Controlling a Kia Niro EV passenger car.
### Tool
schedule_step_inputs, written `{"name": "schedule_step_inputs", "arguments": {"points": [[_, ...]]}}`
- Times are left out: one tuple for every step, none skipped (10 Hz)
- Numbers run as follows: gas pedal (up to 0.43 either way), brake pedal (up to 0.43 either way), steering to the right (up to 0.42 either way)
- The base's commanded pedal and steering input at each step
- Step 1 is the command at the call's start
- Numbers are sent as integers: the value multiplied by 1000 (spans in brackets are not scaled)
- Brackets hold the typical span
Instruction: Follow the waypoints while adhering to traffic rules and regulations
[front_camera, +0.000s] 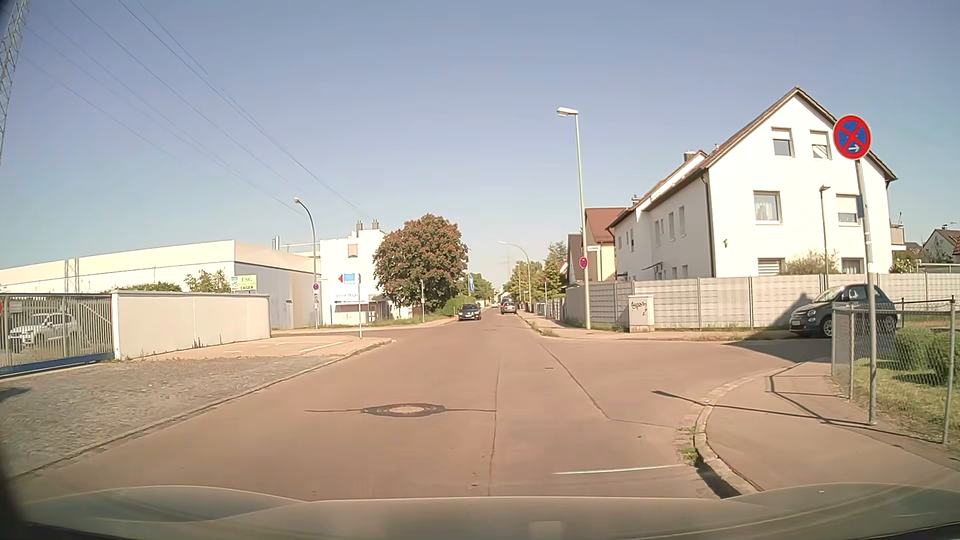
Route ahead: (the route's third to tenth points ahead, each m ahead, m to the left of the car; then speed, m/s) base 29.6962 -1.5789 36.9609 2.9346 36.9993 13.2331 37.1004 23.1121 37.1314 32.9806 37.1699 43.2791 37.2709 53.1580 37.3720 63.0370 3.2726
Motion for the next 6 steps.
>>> {"name": "schedule_step_inputs", "arguments": {"points": [[0, 171, -6], [0, 171, -5], [0, 165, -3], [0, 165, -2], [0, 165, -2], [0, 165, -1]]}}
